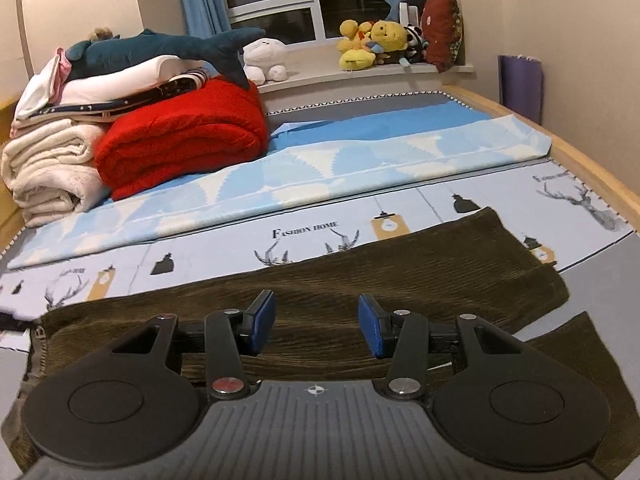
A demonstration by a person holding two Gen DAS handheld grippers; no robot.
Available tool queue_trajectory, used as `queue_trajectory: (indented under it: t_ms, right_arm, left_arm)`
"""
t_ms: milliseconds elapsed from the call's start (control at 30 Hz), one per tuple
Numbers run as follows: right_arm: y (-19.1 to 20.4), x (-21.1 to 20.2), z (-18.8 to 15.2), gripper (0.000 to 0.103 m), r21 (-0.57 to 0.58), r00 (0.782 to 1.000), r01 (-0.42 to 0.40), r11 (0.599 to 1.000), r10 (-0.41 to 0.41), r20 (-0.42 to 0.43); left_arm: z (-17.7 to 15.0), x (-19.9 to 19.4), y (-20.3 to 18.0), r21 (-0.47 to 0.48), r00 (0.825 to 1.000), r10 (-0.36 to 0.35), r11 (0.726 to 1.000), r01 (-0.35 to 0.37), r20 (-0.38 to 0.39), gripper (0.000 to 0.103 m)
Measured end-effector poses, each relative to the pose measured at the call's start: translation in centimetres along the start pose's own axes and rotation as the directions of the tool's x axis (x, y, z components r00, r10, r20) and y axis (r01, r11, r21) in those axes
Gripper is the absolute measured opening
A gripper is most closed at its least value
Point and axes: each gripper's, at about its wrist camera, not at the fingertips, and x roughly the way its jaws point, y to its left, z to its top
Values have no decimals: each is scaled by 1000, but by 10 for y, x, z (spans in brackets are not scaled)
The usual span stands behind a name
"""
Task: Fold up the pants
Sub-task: 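Release the waistband and smooth the corduroy with the left gripper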
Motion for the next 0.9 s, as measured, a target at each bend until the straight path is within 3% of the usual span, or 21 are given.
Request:
queue_trajectory:
  t_ms: [133, 233, 333, 433, 700, 767, 833, 867, 900]
  right_arm:
    - [5, 1, 0, 48, -15, 1000, -15, 1000, 15, -3]
    - [7, 2, 1, 48, -29, 1000, -22, 999, 22, -9]
    - [3, 4, 3, 48, -34, 1000, -26, 999, 26, -17]
    - [0, 7, 4, 48, -25, 1000, -1, 1000, 0, -12]
    - [-12, 18, 3, 48, -14, 999, 29, 999, -29, -40]
    - [-13, 19, 2, 48, -25, 998, 38, 999, -39, -47]
    - [-15, 20, 1, 48, -23, 998, 42, 999, -44, -53]
    - [-16, 20, 1, 48, -23, 997, 44, 999, -45, -55]
    - [-16, 20, 1, 48, -26, 997, 46, 999, -47, -55]
  left_arm:
    - [11, 37, 3, -7, 997, 32, 999, -31, 74, 69]
    - [1, 82, 9, 15, 999, 36, 999, -36, -8, 73]
    - [3, 108, 6, 104, 997, 73, 992, -75, 21, 74]
    - [10, 129, 10, 115, 999, 32, 993, -34, 17, 86]
    - [15, 169, 4, 184, 998, -32, 982, 41, -52, 86]
    - [12, 177, 0, 206, 994, -56, 976, 74, -93, 78]
    - [8, 177, -6, 251, 993, -68, 964, 91, -96, 56]
    - [7, 174, -8, 266, 992, -84, 958, 108, -98, 36]
    - [7, 171, -10, 285, 992, -83, 953, 107, -95, 25]
